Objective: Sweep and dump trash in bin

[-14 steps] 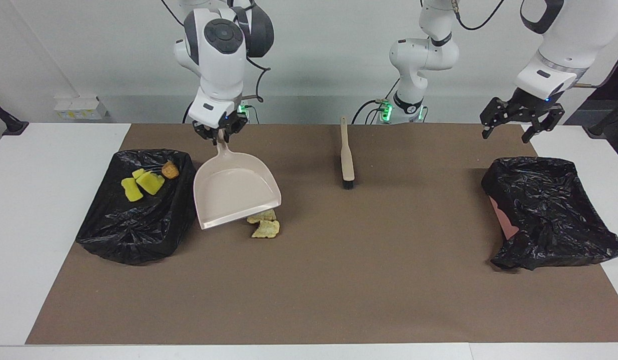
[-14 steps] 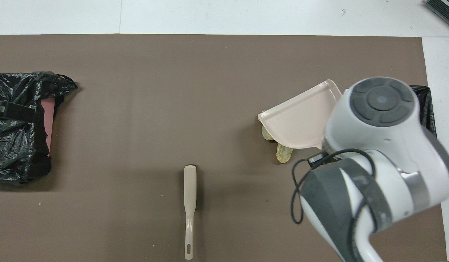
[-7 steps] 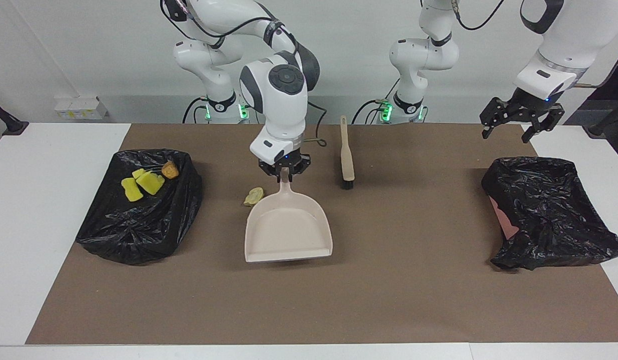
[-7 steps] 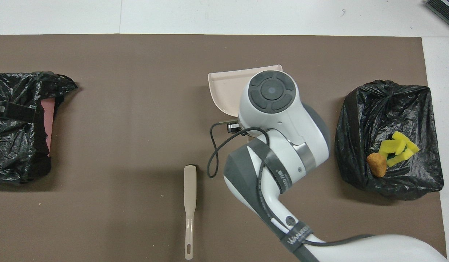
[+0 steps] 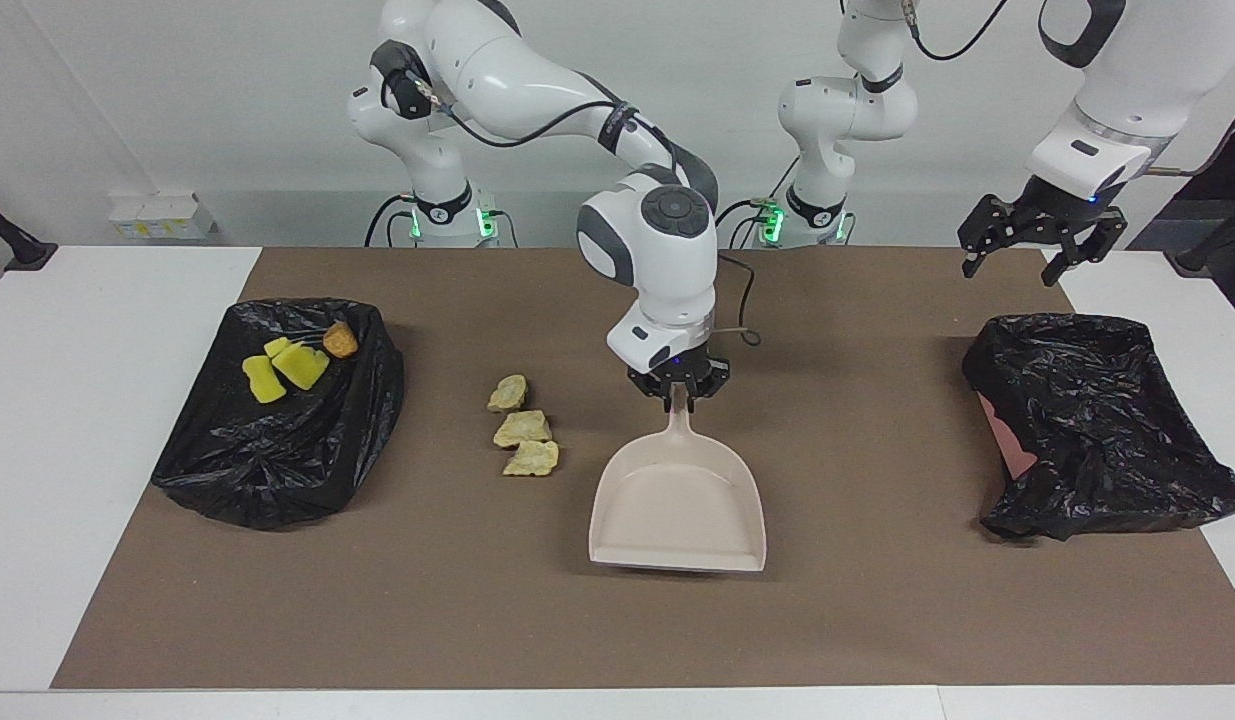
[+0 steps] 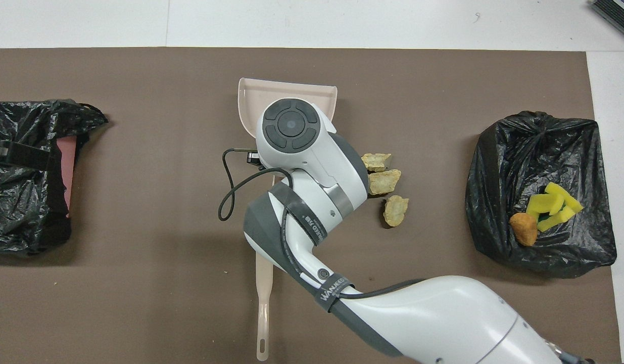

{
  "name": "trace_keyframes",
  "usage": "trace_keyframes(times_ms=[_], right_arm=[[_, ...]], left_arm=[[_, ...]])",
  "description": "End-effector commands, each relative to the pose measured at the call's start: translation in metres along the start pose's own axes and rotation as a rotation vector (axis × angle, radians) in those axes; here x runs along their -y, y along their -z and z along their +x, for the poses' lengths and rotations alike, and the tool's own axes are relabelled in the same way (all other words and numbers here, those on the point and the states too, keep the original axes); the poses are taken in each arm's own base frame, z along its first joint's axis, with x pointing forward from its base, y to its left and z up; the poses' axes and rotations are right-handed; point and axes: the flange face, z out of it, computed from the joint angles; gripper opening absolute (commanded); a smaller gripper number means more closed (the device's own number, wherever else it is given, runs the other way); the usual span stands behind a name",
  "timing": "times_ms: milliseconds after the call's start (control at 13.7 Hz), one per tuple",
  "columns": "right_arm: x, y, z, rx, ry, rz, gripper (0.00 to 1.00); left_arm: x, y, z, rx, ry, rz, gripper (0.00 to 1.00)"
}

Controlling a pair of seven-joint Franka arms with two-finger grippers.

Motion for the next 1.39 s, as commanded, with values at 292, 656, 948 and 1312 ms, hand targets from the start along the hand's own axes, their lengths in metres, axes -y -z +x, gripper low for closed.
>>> trace_keyframes(times_ms=[292, 656, 948, 1312], right_arm=[[0.024, -0.027, -0.013, 0.013, 0.000, 0.019, 0.00], [0.017, -0.039, -0.014, 0.002, 0.028, 0.020, 1.00], [0.015, -0.039, -0.012, 0.001, 0.033, 0.017, 1.00], [-0.036, -0.010, 0.027, 0.017, -0.055, 0.044, 1.00]], left_arm=[[0.000, 0.004, 0.000, 0.005, -0.001, 0.002, 1.00], [-0.004, 0.004, 0.000, 0.011, -0.009, 0.000, 1.00], [-0.017, 0.006, 0.006, -0.025, -0.033, 0.005, 1.00], [-0.043, -0.009, 0.022, -0.066, -0.079, 0.009, 1.00]])
